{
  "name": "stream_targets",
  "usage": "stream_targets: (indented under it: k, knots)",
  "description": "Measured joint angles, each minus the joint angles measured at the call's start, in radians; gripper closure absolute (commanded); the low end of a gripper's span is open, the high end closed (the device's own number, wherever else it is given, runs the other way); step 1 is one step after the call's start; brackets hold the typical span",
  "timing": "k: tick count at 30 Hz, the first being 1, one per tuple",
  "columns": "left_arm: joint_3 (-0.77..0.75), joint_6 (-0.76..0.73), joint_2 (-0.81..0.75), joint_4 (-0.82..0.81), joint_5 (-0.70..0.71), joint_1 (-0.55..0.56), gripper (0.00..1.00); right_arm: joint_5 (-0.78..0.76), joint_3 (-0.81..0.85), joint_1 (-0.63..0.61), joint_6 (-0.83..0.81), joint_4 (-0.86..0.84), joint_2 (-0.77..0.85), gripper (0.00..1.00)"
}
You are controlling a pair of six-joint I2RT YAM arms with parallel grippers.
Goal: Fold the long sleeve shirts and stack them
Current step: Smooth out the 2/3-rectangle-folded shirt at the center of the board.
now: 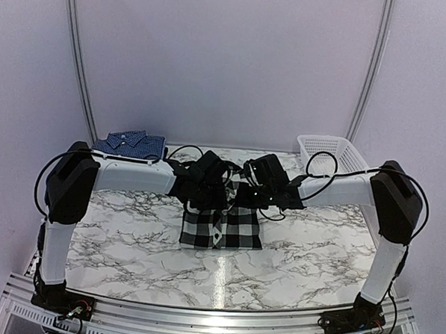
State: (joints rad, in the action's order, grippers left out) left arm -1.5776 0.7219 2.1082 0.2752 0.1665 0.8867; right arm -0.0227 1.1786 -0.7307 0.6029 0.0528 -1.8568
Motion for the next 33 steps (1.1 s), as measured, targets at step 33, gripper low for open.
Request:
stream_targets:
  k: [33]
  knots:
    - [-0.021, -0.041, -0.005, 0.047, 0.105, 0.012, 0.78, 0.099, 0.037, 0.011, 0.007, -0.037, -0.01, 1.0]
